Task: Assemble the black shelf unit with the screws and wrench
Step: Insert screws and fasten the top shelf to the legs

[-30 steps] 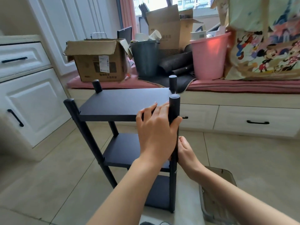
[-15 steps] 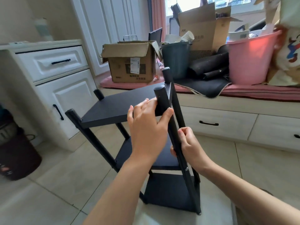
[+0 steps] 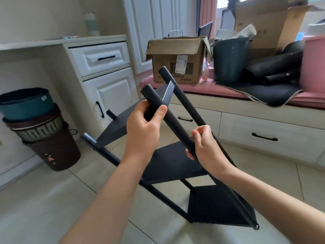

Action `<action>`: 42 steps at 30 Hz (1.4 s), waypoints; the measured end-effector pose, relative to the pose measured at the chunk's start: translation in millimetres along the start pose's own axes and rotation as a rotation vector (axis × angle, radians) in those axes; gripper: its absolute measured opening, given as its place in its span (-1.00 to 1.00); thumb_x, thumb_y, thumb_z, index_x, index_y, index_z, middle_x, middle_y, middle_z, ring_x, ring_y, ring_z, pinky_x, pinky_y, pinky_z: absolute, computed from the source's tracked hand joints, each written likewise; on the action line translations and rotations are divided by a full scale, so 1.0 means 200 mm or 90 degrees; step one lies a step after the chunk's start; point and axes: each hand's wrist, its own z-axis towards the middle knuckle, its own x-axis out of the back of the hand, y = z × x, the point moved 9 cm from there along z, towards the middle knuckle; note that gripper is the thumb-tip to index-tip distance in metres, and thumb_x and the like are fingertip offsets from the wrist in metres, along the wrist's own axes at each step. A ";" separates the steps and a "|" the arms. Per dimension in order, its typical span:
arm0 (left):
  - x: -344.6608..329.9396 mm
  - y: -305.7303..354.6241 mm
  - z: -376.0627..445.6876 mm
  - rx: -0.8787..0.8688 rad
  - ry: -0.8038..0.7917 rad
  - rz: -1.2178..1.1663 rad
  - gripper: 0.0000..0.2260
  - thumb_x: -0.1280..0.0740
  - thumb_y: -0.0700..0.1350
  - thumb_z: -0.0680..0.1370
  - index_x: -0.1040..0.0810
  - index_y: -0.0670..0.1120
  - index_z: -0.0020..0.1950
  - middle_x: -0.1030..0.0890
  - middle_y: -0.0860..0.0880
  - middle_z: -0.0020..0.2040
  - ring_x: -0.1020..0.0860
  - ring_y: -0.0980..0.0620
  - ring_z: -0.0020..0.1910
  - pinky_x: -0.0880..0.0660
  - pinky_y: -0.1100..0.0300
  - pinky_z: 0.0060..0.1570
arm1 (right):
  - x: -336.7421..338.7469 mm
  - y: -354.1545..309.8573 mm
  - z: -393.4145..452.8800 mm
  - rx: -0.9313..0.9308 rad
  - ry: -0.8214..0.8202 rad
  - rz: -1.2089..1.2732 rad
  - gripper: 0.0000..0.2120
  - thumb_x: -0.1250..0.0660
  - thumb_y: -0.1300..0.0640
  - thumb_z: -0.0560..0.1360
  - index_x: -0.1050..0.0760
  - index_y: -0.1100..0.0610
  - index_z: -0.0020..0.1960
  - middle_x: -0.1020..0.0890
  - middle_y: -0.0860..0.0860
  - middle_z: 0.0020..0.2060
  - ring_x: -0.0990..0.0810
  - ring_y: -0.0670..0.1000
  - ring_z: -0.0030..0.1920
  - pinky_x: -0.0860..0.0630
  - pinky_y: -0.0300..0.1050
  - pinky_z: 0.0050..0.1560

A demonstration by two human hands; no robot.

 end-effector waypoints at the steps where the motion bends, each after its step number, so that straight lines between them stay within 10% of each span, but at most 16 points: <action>1: 0.04 -0.03 0.01 0.010 0.010 -0.017 -0.93 -0.36 -0.01 0.61 -0.60 0.03 0.04 -0.66 0.13 -0.09 -0.59 0.27 -0.04 -0.43 0.52 -0.10 | -0.03 -0.01 0.01 0.001 0.002 -0.001 -0.82 -0.03 0.08 0.70 -0.26 0.20 0.13 -0.52 0.20 -0.21 -0.49 -0.23 -0.49 -0.39 -0.43 -0.46; 10: 0.26 -0.51 -0.03 0.137 0.127 -0.140 -0.95 -0.37 -0.01 0.61 -0.63 0.07 0.02 -0.68 0.26 -0.12 -0.60 0.36 -0.06 -0.42 0.59 -0.17 | -0.24 0.09 0.07 0.010 -0.036 -0.089 -0.86 -0.02 0.10 0.71 -0.26 0.15 0.06 -0.49 0.15 -0.27 -0.45 0.06 -0.27 -0.46 -0.34 -0.40; 18: 0.22 -1.08 -0.27 0.332 0.098 -0.203 -0.88 -0.39 -0.03 0.59 -0.65 0.01 0.10 -0.72 0.08 0.02 -0.65 0.13 0.09 -0.49 0.10 0.26 | -0.29 0.45 0.07 -0.010 -0.086 -0.243 -0.84 0.02 -0.06 0.69 -0.19 -0.04 -0.02 -0.50 -0.08 -0.29 -0.51 -0.02 -0.32 -0.46 -0.19 -0.28; 22: 0.17 -1.27 -0.38 0.384 0.103 -0.246 -0.85 -0.38 -0.07 0.59 -0.63 -0.04 0.14 -0.72 0.03 0.06 -0.65 0.07 0.14 -0.48 0.06 0.31 | -0.32 0.60 0.07 -0.020 -0.110 -0.302 -0.87 -0.02 -0.08 0.67 -0.18 -0.08 -0.03 -0.59 0.07 -0.33 -0.59 0.10 -0.29 -0.57 0.07 -0.17; 32: 0.06 -1.59 -0.58 0.472 0.114 -0.310 -0.69 -0.39 -0.03 0.50 -0.59 -0.12 0.21 -0.68 -0.12 0.17 -0.59 -0.09 0.25 -0.37 -0.11 0.43 | -0.35 0.87 0.05 -0.068 -0.140 -0.374 -0.77 0.07 -0.20 0.59 -0.16 -0.05 -0.02 -0.57 0.07 -0.40 -0.52 0.05 -0.36 -0.48 -0.02 -0.26; 42: 0.08 -1.69 -0.69 0.489 0.145 -0.364 -0.62 -0.43 -0.01 0.40 -0.60 -0.10 0.18 -0.69 -0.04 0.09 -0.62 0.03 0.17 -0.47 0.21 0.24 | -0.40 0.94 0.00 -0.081 -0.186 -0.415 -0.81 0.03 -0.14 0.66 -0.16 -0.04 0.00 -0.56 0.06 -0.36 -0.56 0.10 -0.30 -0.46 -0.03 -0.23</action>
